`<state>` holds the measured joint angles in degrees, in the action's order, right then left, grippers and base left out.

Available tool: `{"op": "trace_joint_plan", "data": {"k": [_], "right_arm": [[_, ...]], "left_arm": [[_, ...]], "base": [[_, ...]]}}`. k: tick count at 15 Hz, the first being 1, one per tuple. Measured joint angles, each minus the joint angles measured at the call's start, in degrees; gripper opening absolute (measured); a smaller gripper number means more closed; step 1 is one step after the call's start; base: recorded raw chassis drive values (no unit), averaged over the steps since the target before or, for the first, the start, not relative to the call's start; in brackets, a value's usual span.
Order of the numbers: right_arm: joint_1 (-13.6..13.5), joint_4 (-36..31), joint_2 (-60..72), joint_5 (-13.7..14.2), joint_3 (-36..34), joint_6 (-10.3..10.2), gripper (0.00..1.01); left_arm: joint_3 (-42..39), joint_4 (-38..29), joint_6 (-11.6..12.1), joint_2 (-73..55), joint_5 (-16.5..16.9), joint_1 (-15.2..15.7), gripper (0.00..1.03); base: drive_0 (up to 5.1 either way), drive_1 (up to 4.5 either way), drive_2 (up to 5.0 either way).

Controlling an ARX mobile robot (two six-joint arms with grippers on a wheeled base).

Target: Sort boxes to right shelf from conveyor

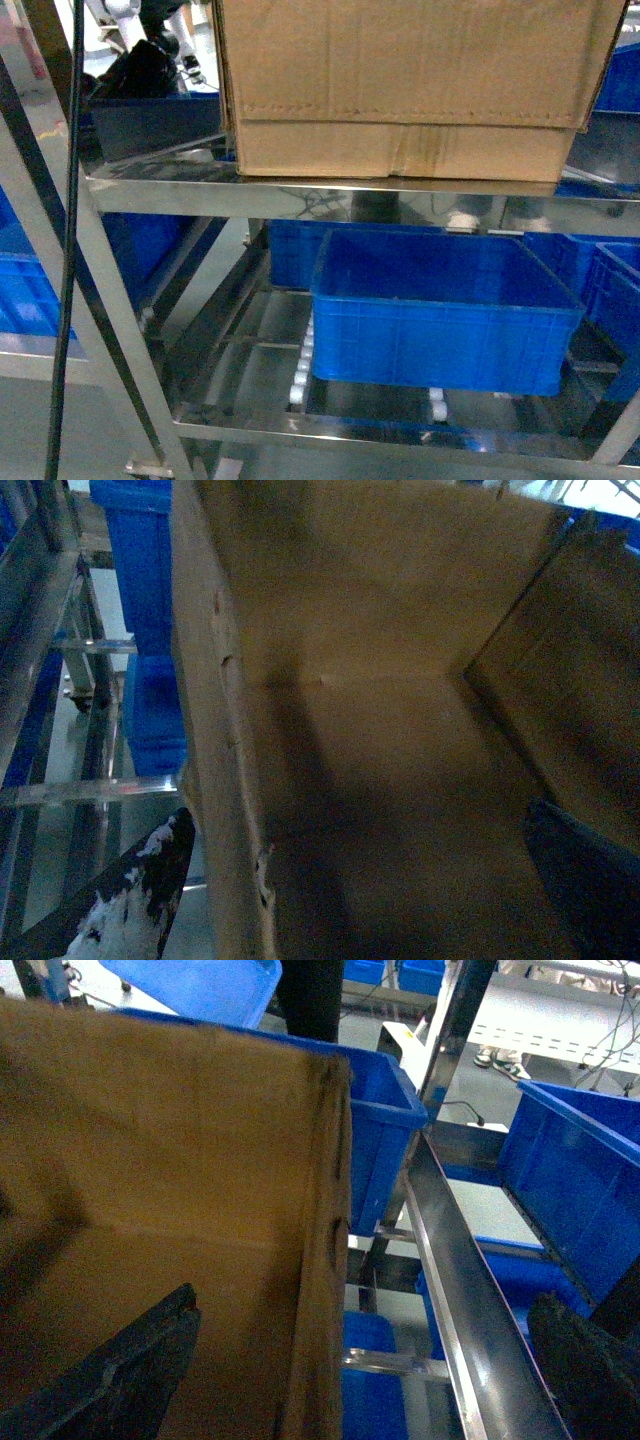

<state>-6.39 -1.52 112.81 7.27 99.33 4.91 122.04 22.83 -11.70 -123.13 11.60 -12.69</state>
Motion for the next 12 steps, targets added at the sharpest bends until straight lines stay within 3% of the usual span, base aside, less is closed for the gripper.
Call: {"op": "trace_joint_plan", "data": {"k": [4,6,12], "right_arm": [[-0.4,-5.0,-2.0,0.5,-1.7,-0.4,0.98],[-0.4,-4.7,-2.3,0.4,-1.9,-0.6,0.98],[-1.2,-12.1,-7.6,1.1,-7.8,-0.8,0.98]], "left_arm": [[-2.8,-4.8,-3.3,2.9,-1.3,0.0,0.98],[-3.6,-5.1,-4.1,3.3,-1.3,-0.2,0.98],[-9.4,-10.7,-7.4,8.1,-1.3,-0.3,0.98]], "base": [[0.0,0.00,0.0],[0.0,0.00,0.0],[0.0,0.00,0.0]]}}
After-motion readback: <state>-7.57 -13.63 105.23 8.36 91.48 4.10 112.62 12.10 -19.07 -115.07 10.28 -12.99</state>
